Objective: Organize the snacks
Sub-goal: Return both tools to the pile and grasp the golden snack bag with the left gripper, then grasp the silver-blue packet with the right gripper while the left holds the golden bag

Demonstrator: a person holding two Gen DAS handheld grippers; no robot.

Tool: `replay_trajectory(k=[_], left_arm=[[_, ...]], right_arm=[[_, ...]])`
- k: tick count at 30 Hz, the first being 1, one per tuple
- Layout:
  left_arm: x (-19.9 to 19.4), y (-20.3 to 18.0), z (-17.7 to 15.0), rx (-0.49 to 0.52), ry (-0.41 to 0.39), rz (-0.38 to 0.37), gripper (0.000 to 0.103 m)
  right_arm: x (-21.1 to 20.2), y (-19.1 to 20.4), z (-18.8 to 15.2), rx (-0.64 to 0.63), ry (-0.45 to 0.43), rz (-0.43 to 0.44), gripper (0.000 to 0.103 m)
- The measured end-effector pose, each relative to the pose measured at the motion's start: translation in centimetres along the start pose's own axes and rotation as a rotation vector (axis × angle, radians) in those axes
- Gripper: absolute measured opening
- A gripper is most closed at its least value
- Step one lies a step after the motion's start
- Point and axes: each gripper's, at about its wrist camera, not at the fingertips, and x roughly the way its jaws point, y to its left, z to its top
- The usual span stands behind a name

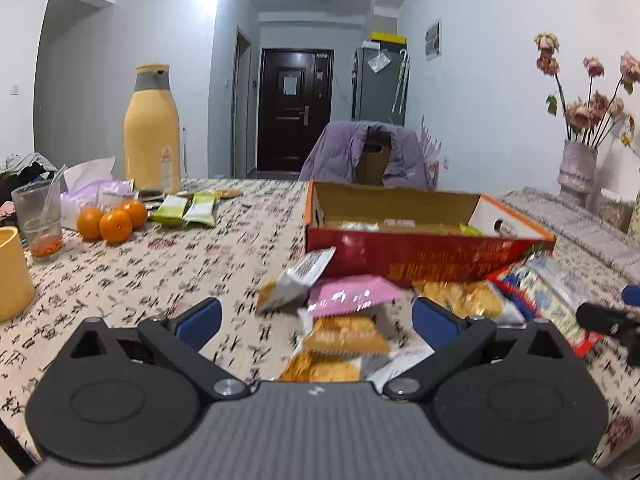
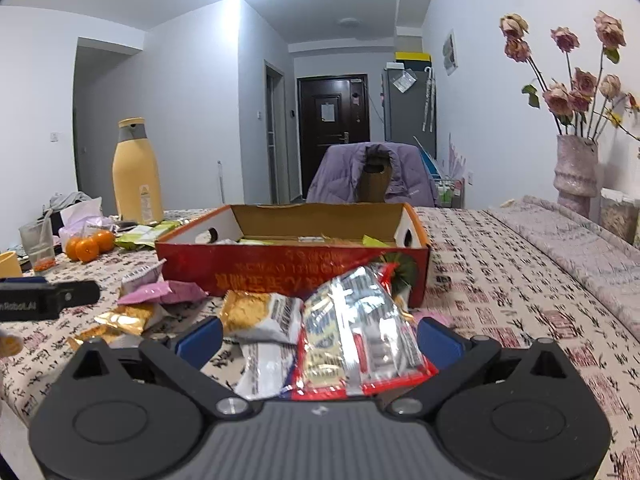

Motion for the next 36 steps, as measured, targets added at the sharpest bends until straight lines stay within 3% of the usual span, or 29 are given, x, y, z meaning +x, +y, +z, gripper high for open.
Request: replay_trajectory(k=[9, 19, 23, 25, 27, 30, 36], left_arm=[[0.9, -0.9, -1.3, 0.03, 0.113, -0.055, 0.103], [3.9, 0.1, -1.0, 0.01, 0.203, 0.013, 0.101], [5.4, 0.6, -0.9, 0.006, 0.258, -0.01, 0.078], [5.8, 0.4, -1.0, 0.032, 0.263, -0.017, 0.073], [5.7, 0.1, -1.1, 0.048, 0.252, -0.033, 0.05], [5.4, -0.1, -1.1, 0.044, 0.242, -0.066, 0.044], [3.2, -0.6, -1.0, 0.042, 0.171, -0.101, 0.043]], right_arm=[[0.1, -0.2, -1.0, 0.013, 0.021, 0.002, 0.103], [0.3, -0.5, -1.3, 0.021, 0.032, 0.002, 0.103], [0.3, -0.5, -1.3, 0.025, 0.034, 0.0, 0.103], [0.4, -0.4, -1.3, 0.022, 0.036, 0.0, 0.103], [0.5, -0.3, -1.4, 0.02, 0.039, -0.001, 0.103], [0.6, -0.2, -1.4, 0.017, 0.044, -0.002, 0.103], [0.6, 0.2, -1.6, 0.01, 0.048, -0.005, 0.103]])
